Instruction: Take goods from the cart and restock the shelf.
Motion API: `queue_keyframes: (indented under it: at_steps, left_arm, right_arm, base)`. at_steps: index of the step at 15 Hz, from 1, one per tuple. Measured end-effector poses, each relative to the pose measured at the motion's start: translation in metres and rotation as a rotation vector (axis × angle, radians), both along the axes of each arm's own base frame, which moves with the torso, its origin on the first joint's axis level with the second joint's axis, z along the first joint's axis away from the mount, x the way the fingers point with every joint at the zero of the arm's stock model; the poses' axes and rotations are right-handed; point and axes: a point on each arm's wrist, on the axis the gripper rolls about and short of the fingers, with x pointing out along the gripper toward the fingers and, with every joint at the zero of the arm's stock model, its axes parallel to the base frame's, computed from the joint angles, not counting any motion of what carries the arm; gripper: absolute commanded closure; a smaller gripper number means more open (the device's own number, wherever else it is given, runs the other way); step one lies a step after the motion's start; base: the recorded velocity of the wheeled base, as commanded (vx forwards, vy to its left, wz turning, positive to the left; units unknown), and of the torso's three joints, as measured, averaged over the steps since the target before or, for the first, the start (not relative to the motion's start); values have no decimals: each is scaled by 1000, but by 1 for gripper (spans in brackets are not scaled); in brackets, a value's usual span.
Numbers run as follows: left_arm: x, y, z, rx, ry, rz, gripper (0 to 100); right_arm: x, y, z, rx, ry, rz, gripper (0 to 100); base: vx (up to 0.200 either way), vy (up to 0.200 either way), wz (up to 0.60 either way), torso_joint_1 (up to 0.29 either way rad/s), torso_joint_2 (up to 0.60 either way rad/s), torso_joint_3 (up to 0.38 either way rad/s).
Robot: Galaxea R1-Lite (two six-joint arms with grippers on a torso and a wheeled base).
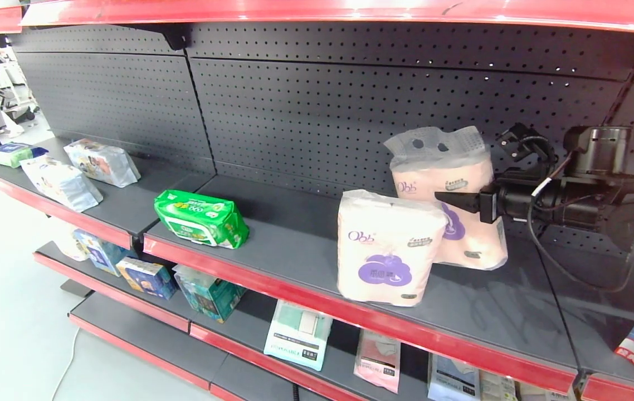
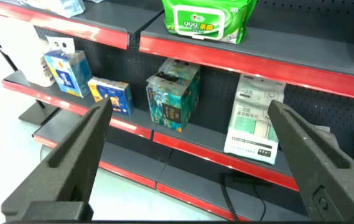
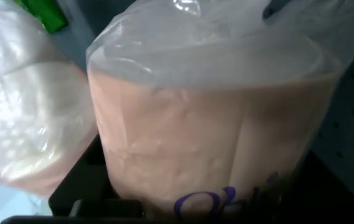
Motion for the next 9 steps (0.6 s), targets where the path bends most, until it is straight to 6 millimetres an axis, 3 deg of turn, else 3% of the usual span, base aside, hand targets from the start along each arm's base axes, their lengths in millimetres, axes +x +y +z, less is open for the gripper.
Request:
queue_keyframes:
  at_steps: [9]
  left_arm:
    - [0,0,0,0,0,0,0]
  right_arm:
    - [38,10,-15,47,-17,164,100]
  base:
    - [0,0,0,0,0,0]
